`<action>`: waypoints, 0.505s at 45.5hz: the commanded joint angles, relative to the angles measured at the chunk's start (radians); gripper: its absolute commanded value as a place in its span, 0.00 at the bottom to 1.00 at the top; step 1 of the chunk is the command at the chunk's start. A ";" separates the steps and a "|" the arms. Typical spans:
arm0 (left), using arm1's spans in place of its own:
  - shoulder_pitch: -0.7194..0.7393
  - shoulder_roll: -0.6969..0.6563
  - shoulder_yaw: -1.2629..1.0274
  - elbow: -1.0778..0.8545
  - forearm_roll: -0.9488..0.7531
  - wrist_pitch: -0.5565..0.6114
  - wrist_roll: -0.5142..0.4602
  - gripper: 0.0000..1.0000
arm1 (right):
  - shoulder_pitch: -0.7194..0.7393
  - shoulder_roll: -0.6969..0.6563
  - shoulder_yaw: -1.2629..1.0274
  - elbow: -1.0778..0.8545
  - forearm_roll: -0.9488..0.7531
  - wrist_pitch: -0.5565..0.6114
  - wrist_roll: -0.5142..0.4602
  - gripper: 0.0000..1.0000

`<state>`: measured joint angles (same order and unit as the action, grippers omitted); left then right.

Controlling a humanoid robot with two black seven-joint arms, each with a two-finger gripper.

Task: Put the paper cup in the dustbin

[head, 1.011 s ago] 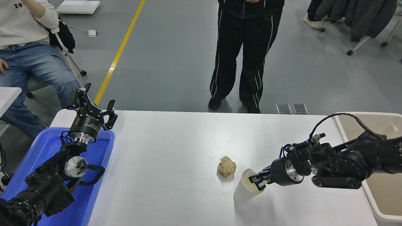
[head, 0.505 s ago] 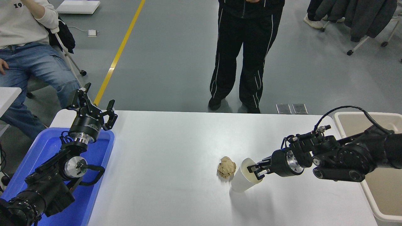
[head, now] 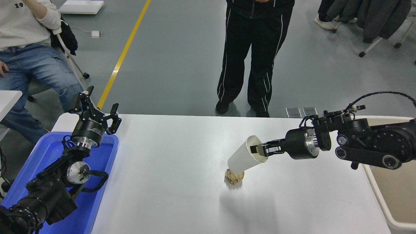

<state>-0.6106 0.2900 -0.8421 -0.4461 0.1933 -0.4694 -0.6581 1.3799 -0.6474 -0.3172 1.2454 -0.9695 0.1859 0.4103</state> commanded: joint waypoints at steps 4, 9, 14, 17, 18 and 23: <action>0.000 0.000 0.001 0.000 0.000 0.000 0.000 1.00 | 0.002 -0.123 0.243 -0.006 0.064 0.156 0.008 0.00; 0.000 0.000 0.000 0.000 0.000 0.000 0.000 1.00 | 0.005 -0.147 0.291 -0.026 0.110 0.196 0.008 0.00; 0.000 0.000 0.000 0.000 0.000 0.000 0.000 1.00 | 0.011 -0.153 0.296 -0.043 0.118 0.205 0.008 0.00; 0.000 0.000 0.000 0.000 0.000 0.000 0.000 1.00 | 0.011 -0.155 0.294 -0.057 0.118 0.205 0.008 0.00; 0.002 0.000 0.000 0.001 0.000 0.000 0.000 1.00 | 0.010 -0.155 0.294 -0.066 0.120 0.205 0.008 0.00; 0.000 0.000 0.000 0.000 0.000 0.000 0.000 1.00 | -0.004 -0.153 0.293 -0.165 0.138 0.204 0.008 0.00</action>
<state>-0.6104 0.2899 -0.8417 -0.4459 0.1932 -0.4694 -0.6581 1.3870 -0.7826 -0.0573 1.1952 -0.8687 0.3642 0.4180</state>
